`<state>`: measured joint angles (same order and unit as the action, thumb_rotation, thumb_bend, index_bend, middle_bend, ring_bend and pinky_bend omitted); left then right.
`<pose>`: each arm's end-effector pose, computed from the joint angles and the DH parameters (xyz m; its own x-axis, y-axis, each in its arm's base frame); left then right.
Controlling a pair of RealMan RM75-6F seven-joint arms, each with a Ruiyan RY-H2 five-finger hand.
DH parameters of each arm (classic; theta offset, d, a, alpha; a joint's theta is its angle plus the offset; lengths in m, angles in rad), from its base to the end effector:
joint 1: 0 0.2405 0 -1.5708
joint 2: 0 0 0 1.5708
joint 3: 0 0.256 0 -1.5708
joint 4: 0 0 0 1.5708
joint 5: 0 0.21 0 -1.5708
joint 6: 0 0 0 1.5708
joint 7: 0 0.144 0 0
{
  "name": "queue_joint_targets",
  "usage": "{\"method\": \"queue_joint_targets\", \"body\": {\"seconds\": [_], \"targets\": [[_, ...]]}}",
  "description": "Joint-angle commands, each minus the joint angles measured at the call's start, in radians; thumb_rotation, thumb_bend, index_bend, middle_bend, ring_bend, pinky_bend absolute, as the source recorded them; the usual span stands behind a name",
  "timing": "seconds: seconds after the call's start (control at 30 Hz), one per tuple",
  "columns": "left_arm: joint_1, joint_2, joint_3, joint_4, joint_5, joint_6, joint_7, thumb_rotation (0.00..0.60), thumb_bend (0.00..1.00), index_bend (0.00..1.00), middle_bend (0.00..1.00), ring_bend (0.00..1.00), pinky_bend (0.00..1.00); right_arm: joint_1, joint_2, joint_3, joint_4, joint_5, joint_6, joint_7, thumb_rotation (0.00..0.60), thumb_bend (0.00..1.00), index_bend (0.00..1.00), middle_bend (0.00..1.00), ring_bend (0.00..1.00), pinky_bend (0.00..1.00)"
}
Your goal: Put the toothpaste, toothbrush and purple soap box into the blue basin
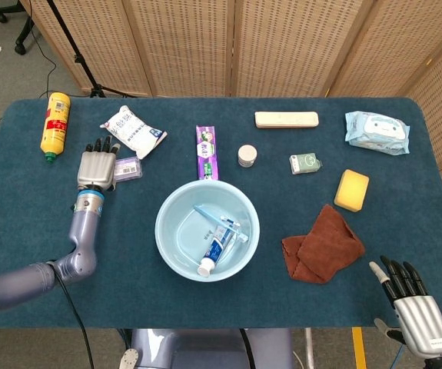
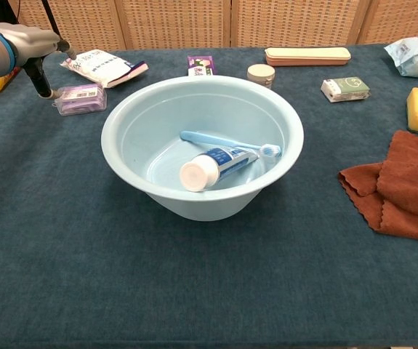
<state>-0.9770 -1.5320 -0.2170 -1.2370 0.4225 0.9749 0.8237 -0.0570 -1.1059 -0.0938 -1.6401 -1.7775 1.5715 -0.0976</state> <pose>-0.1764 0.4387 0.0353 0.6642 0.2465 0.7057 0.7253 0.0158 -0.6882 -0.2944 -0.1043 0.1392 0.4654 -0.0997 0.8795 -0.8802 -0.1562 0.4481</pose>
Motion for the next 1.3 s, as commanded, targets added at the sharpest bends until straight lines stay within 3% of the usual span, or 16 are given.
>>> {"method": "queue_joint_targets", "body": {"seconds": [0.03, 0.4, 1.13, 1.3], "targets": [[-0.002, -0.017, 0.002, 0.037, -0.007, -0.027, -0.006, 0.6, 0.32, 0.0, 0.0, 0.0, 0.15, 0.001, -0.004, 0.0, 0.001, 0.004, -0.005, -0.007, 0.6, 0.13, 0.0, 0.0, 0.0, 0.0], [-0.01, -0.115, 0.009, 0.213, 0.002, -0.12, -0.036, 0.6, 0.33, 0.0, 0.0, 0.0, 0.15, 0.007, -0.014, 0.004, 0.005, 0.022, -0.019, -0.021, 0.6, 0.13, 0.0, 0.0, 0.0, 0.0], [-0.006, -0.184, -0.013, 0.301, 0.069, -0.154, -0.085, 0.6, 0.35, 0.0, 0.0, 0.0, 0.15, 0.008, -0.015, 0.0, 0.0, 0.019, -0.013, -0.026, 0.6, 0.13, 0.0, 0.0, 0.0, 0.0], [0.005, -0.204, -0.021, 0.316, 0.139, -0.131, -0.144, 0.6, 0.38, 0.14, 0.0, 0.03, 0.24, 0.009, -0.015, -0.001, -0.001, 0.017, -0.011, -0.027, 0.6, 0.13, 0.0, 0.0, 0.0, 0.0]]}}
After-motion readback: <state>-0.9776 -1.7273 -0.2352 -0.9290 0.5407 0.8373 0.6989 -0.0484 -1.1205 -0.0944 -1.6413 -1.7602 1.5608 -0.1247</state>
